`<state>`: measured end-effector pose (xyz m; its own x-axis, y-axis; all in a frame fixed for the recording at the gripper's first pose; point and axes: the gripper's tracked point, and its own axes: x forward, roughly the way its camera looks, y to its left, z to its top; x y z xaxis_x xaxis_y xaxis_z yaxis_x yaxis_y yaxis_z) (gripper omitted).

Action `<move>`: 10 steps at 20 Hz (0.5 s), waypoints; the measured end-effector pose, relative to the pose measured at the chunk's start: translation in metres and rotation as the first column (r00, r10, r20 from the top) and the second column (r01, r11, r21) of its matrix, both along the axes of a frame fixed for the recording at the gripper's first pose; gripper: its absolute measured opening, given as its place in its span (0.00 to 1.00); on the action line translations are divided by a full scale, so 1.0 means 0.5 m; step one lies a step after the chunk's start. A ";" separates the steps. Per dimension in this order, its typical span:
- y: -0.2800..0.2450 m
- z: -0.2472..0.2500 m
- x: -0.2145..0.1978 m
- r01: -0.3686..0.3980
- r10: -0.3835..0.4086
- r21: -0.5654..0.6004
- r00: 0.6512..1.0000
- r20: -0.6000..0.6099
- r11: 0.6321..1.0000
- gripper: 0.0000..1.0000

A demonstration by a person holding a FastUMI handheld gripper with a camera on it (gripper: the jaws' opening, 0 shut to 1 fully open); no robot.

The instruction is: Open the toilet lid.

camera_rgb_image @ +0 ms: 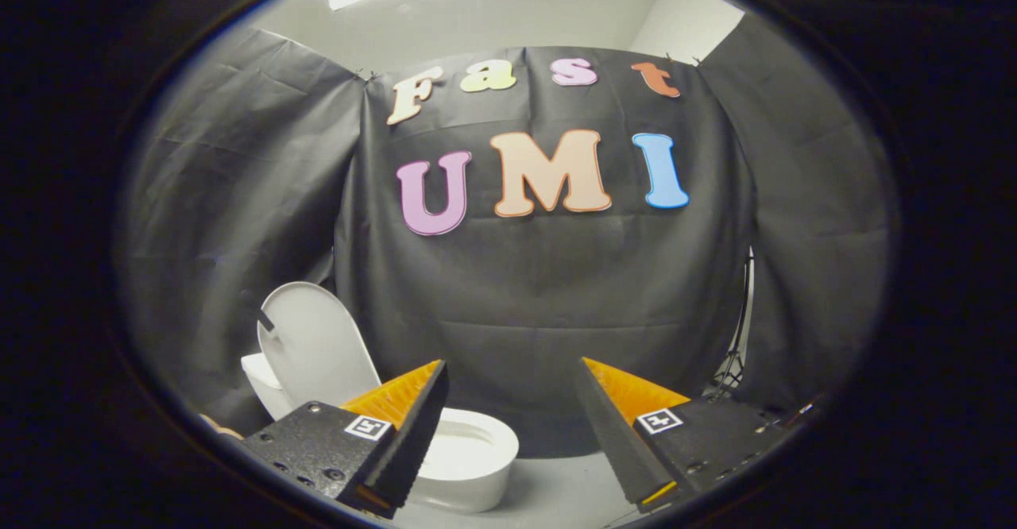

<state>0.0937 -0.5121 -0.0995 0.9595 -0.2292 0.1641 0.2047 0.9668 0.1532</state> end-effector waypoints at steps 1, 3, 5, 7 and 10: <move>0.010 -0.011 0.000 -0.007 0.007 -0.005 1.000 -0.010 1.000 0.96; 0.026 -0.023 -0.014 -0.022 0.022 -0.014 1.000 0.000 1.000 0.97; 0.021 -0.022 -0.022 0.001 0.000 -0.038 0.999 0.036 0.999 0.96; 0.024 -0.035 -0.032 0.008 -0.004 -0.049 0.997 0.075 0.999 0.94; 0.046 -0.054 -0.044 -0.020 0.027 -0.041 0.984 0.178 0.999 0.94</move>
<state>0.0719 -0.4892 -0.1263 0.9189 -0.1968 0.3419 0.1544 0.9769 0.1475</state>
